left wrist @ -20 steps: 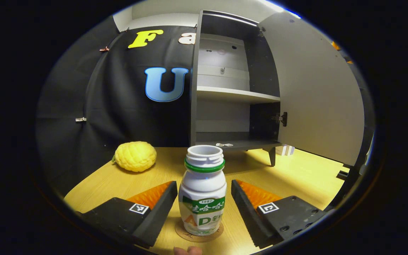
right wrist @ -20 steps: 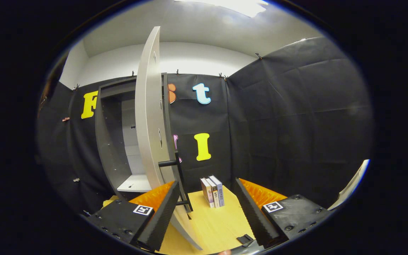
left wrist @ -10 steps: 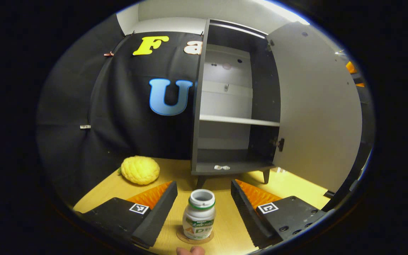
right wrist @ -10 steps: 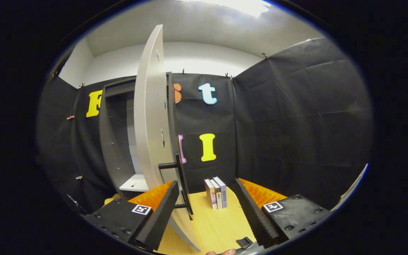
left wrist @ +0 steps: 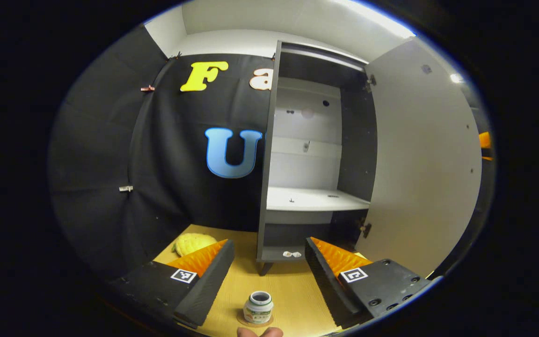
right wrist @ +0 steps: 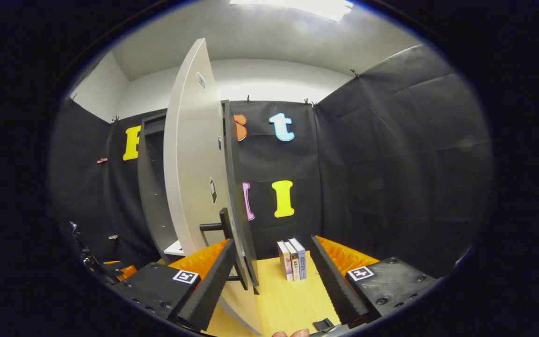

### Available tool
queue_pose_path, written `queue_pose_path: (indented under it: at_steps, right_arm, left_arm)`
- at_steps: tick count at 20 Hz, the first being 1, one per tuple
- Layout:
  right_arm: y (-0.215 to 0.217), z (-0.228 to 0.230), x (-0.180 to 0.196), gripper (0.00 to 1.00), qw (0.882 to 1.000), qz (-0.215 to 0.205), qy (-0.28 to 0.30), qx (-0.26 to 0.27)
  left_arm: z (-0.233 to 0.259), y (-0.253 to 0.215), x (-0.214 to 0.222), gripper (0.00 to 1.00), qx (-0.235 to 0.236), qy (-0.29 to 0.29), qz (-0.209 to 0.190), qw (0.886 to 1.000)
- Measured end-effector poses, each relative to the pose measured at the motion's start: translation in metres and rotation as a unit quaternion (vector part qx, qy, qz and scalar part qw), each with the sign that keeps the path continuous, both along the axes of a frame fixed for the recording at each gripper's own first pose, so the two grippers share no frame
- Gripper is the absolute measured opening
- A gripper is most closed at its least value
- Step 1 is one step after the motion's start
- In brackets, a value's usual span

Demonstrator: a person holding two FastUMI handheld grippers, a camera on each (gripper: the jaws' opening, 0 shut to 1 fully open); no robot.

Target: Open the cabinet door with the right hand, grasp the bottle in the cabinet with the left hand and place it on the coaster, then close the cabinet door with the right hand.

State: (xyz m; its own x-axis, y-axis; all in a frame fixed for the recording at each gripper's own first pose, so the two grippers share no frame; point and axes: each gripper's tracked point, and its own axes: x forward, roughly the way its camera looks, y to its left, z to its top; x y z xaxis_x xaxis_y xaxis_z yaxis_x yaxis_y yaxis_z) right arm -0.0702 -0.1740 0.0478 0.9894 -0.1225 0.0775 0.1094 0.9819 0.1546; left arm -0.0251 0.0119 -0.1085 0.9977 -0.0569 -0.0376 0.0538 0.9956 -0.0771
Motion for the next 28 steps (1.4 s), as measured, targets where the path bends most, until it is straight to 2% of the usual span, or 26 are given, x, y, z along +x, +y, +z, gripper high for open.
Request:
queue_pose_path:
  at_steps: [5, 6, 7, 9, 13, 19, 25, 28]
  right_arm:
    - [-0.025, -0.004, 0.007, 0.98, 1.0, -0.01, 0.004, 0.014]
    - [-0.022, -0.005, 0.01, 0.91, 1.0, -0.004, 0.005, 0.021]
    - [-0.018, -0.006, 0.012, 0.98, 1.0, 0.004, 0.006, 0.023]
    - [-0.01, -0.003, 0.013, 0.98, 1.0, 0.019, 0.002, 0.023]
    - [-0.002, -0.004, 0.014, 0.98, 1.0, 0.008, -0.002, 0.028]
    - [0.042, -0.007, 0.009, 0.97, 0.999, 0.029, 0.002, 0.042]
    - [0.103, -0.007, 0.014, 0.97, 0.998, 0.059, 0.009, 0.014]
    - [0.126, -0.011, 0.02, 0.98, 0.997, 0.075, 0.013, 0.029]
  left_arm:
    - [0.037, -0.004, 0.004, 0.94, 0.005, -0.007, 0.001, 1.0]
    - [0.041, -0.006, 0.005, 0.95, 0.006, -0.009, 0.0, 1.0]
    - [0.04, -0.009, 0.006, 0.95, 0.007, -0.007, -0.002, 1.0]
    - [0.037, -0.015, 0.006, 0.95, 0.005, -0.002, -0.009, 1.0]
    - [0.034, -0.016, 0.001, 0.94, -0.002, 0.006, -0.016, 1.0]
    - [0.034, -0.001, 0.0, 0.94, 0.003, 0.008, -0.01, 1.0]
    - [0.035, 0.016, -0.006, 0.94, 0.007, 0.005, 0.0, 1.0]
    - [0.035, 0.021, -0.01, 0.94, 0.003, 0.006, 0.002, 1.0]
